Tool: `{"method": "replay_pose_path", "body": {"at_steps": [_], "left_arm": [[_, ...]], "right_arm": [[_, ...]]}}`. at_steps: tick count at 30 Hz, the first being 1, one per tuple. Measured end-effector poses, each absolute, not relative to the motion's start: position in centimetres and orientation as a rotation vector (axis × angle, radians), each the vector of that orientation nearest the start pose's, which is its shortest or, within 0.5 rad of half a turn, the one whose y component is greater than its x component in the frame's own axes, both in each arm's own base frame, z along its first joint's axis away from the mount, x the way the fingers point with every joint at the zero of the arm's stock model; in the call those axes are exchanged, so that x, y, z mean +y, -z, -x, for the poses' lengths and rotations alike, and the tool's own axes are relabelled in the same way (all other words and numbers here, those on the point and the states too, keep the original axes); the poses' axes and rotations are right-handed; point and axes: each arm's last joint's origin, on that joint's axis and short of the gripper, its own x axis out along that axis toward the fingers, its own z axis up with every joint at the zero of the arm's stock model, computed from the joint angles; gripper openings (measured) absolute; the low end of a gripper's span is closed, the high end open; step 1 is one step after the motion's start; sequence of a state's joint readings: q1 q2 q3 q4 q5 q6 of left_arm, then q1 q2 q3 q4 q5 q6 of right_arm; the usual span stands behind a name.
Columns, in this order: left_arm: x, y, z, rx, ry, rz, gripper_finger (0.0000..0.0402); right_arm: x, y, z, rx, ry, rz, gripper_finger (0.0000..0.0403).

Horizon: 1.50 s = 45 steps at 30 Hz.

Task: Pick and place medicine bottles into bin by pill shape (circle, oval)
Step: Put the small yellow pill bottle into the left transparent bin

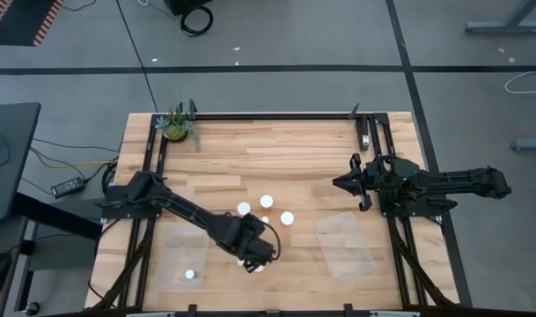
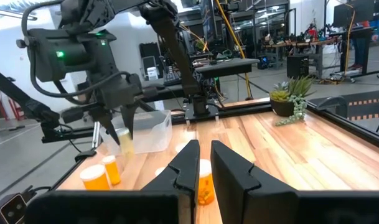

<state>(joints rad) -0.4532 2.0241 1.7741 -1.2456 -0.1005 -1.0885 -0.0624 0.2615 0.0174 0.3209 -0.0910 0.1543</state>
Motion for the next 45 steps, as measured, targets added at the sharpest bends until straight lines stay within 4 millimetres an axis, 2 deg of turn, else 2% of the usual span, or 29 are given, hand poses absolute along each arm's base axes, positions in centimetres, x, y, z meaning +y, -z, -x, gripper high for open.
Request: {"method": "replay_pose_path", "body": {"at_steps": [6, 15, 21, 27, 33, 38, 45], "left_arm": [[-18.1, -24.3, -34.2, 1.468, -0.535, 0.490, 0.0131], [-19.3, -24.3, -33.0, 1.567, -0.543, 0.535, 0.0123], [-19.7, -24.6, -32.5, 1.582, -0.559, 0.561, 0.0130], [-20.0, -26.0, -31.0, 1.588, -0.599, 0.569, 0.0121], [-20.3, -27.5, -29.3, 1.559, -0.661, 0.577, 0.0132], [-20.6, -27.7, -28.1, 1.583, -0.727, 0.528, 0.0123], [-21.2, -27.7, -27.7, 1.528, -0.727, 0.482, 0.0130]], "right_arm": [[-0.4, -17.8, -11.4, -0.069, -0.034, -0.149, 0.0047], [-0.4, -17.7, -11.4, -0.061, -0.033, -0.149, 0.0047], [-0.4, -17.7, -11.4, -0.061, -0.033, -0.150, 0.0047], [-0.4, -17.7, -11.4, -0.058, -0.033, -0.150, 0.0047], [-0.4, -17.5, -11.4, -0.045, -0.032, -0.151, 0.0047], [-0.5, -17.4, -11.4, -0.030, -0.031, -0.152, 0.0047], [-0.5, -17.3, -11.4, -0.026, -0.030, -0.153, 0.0047]]}}
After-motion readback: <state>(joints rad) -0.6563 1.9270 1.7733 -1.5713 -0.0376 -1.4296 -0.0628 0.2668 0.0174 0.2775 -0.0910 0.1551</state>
